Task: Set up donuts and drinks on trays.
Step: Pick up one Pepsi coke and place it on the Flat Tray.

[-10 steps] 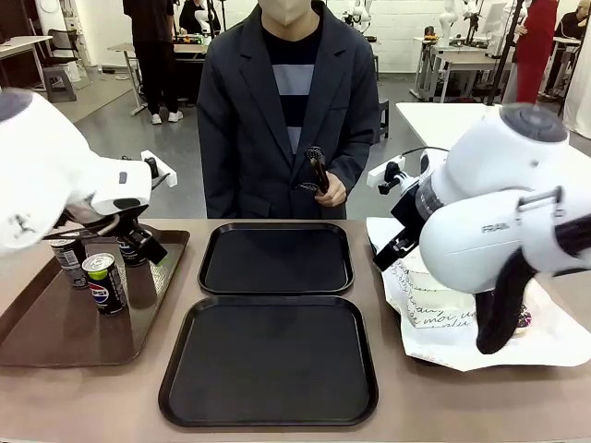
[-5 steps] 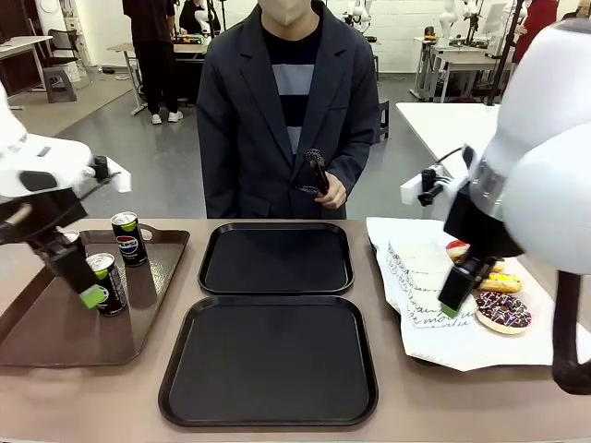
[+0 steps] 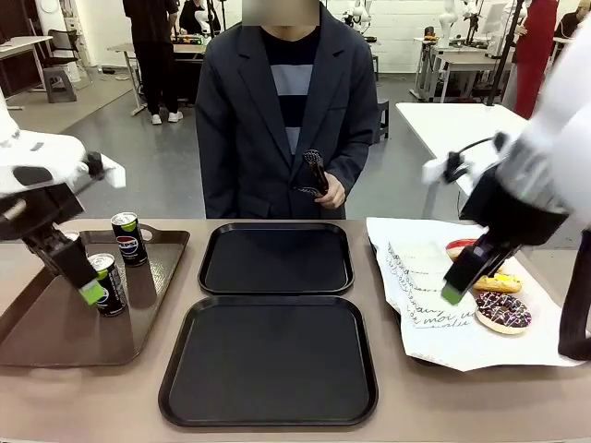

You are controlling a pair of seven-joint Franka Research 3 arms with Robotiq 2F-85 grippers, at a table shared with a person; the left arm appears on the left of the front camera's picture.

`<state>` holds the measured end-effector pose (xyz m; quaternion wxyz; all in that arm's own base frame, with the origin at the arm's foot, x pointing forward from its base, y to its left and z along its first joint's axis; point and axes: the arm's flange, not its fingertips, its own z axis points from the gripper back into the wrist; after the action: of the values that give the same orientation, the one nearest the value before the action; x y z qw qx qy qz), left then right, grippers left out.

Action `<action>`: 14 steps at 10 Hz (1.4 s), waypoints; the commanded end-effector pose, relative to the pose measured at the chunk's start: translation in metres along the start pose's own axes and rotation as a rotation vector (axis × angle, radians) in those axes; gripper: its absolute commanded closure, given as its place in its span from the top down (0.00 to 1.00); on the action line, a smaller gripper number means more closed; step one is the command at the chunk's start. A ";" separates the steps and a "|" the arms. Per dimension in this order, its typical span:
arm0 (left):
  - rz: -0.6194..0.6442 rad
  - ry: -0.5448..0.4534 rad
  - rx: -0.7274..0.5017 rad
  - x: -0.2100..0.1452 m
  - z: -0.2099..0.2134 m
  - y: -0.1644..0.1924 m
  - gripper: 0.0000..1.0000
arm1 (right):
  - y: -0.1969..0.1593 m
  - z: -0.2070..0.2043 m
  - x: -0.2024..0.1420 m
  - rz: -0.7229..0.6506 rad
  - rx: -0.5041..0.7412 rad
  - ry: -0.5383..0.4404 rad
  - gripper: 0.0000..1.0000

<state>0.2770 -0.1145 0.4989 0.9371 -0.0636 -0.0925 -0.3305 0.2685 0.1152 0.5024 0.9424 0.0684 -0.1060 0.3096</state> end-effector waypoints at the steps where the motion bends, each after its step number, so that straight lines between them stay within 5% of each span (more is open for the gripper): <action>1: 0.165 -0.238 -0.264 -0.025 0.010 0.052 1.00 | -0.079 -0.011 -0.056 -0.324 0.343 -0.320 1.00; 3: 0.262 -0.390 -0.462 -0.053 0.018 0.093 1.00 | -0.147 -0.017 -0.120 -0.551 0.533 -0.463 1.00; 7: 0.454 -0.530 -0.677 -0.116 0.015 0.166 1.00 | -0.221 -0.019 -0.214 -0.706 0.755 -0.635 1.00; 14: 0.822 -0.682 -0.777 -0.252 -0.015 0.219 1.00 | -0.255 -0.021 -0.326 -0.856 0.784 -0.612 1.00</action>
<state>0.2311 0.2070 0.4215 0.8268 -0.5166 -0.2067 0.0826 0.1768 -0.2585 0.3842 0.8070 0.5361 -0.2172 -0.1185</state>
